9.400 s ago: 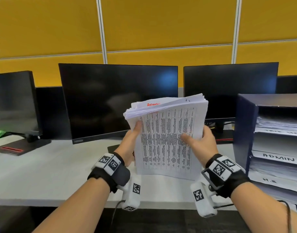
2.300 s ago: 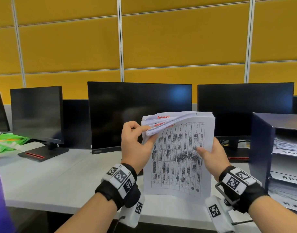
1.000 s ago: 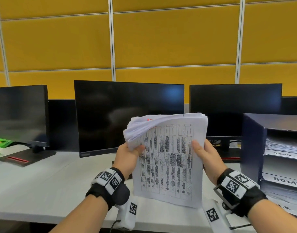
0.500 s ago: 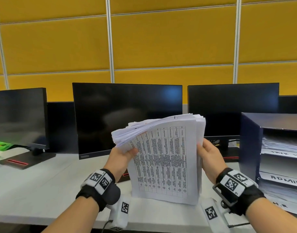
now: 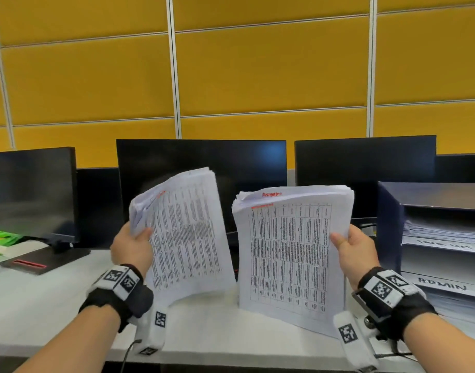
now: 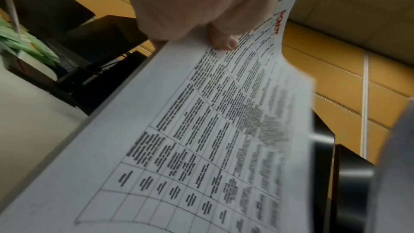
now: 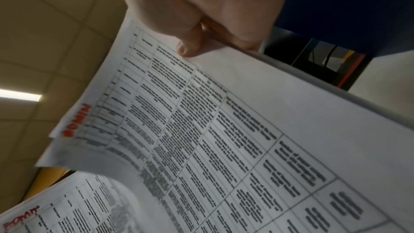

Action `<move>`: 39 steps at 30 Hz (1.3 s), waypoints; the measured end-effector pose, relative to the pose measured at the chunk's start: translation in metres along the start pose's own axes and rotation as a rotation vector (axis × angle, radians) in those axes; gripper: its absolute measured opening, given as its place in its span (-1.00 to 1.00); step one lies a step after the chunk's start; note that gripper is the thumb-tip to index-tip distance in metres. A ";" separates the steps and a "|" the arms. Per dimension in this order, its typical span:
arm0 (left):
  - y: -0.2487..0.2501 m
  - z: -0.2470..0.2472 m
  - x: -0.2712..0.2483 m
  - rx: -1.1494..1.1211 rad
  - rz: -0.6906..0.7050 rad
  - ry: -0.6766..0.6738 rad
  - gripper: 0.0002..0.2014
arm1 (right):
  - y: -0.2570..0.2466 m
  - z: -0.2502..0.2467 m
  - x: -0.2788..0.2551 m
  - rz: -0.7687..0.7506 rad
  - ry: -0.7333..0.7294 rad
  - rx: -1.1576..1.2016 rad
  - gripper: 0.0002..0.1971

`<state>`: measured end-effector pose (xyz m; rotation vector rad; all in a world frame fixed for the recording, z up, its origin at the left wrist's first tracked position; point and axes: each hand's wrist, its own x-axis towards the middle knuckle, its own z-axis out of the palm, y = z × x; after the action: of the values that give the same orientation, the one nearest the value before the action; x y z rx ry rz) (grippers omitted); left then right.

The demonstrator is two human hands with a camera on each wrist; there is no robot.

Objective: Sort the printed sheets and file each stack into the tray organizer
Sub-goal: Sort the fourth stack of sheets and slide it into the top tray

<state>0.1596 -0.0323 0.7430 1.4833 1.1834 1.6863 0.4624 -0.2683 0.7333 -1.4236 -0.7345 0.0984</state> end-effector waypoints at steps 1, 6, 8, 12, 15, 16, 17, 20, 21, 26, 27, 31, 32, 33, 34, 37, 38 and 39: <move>0.001 -0.003 0.000 -0.003 0.002 0.014 -0.80 | 0.000 0.000 0.000 -0.006 -0.002 -0.004 -0.75; 0.009 0.002 -0.008 -0.158 -0.030 -0.093 -0.92 | -0.008 0.004 -0.006 -0.018 -0.042 -0.002 -0.78; 0.019 0.012 -0.022 -0.221 -0.028 -0.233 -0.94 | -0.010 0.008 -0.008 -0.017 -0.049 -0.011 -0.79; 0.037 0.040 -0.055 -0.286 0.022 -0.501 -0.84 | -0.011 0.019 -0.007 -0.011 -0.036 -0.031 -0.85; 0.038 0.059 -0.070 -0.243 0.064 -0.649 -0.87 | -0.012 0.023 -0.004 -0.006 -0.032 -0.048 -0.84; 0.037 0.065 -0.073 -0.242 0.049 -0.673 -0.87 | -0.012 0.023 -0.003 -0.005 -0.031 -0.054 -0.82; 0.038 0.069 -0.076 -0.245 0.022 -0.683 -0.84 | -0.012 0.023 -0.002 -0.007 -0.030 -0.057 -0.79; 0.036 0.079 -0.080 -0.277 -0.024 -0.696 -0.83 | -0.010 0.021 0.000 -0.036 -0.041 -0.092 -0.74; 0.038 0.080 -0.080 -0.294 -0.021 -0.711 -0.85 | -0.008 0.021 0.001 -0.051 -0.047 -0.108 -0.74; 0.046 0.081 -0.084 -0.400 0.024 -0.696 -0.57 | -0.004 0.020 0.000 -0.057 -0.043 -0.063 -0.75; 0.049 0.079 -0.085 -0.432 0.069 -0.648 -0.60 | -0.004 0.020 -0.001 -0.059 -0.035 -0.058 -0.76; 0.076 0.068 -0.082 -0.486 0.345 -0.516 -0.68 | -0.005 0.022 -0.002 -0.045 0.000 -0.018 -0.75; 0.085 0.064 -0.082 -0.463 0.417 -0.508 -0.66 | -0.006 0.023 -0.002 -0.035 0.002 -0.008 -0.75; 0.094 0.060 -0.083 -0.424 0.479 -0.519 -0.65 | -0.007 0.023 -0.002 -0.028 -0.002 0.000 -0.75; 0.101 0.057 -0.083 -0.365 0.529 -0.539 -0.65 | -0.007 0.024 -0.003 -0.024 -0.008 0.006 -0.74; 0.115 0.055 -0.084 -0.115 0.623 -0.544 -0.84 | -0.008 0.023 -0.005 -0.013 -0.027 0.020 -0.71; 0.117 0.056 -0.084 -0.038 0.642 -0.502 -0.89 | -0.007 0.022 -0.005 -0.010 -0.032 0.022 -0.71; 0.118 0.056 -0.083 0.015 0.646 -0.461 -0.93 | -0.006 0.021 -0.006 -0.006 -0.037 0.023 -0.71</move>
<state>0.2450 -0.1419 0.8113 2.2701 0.4914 1.5627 0.4450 -0.2545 0.7362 -1.4007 -0.7657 0.1287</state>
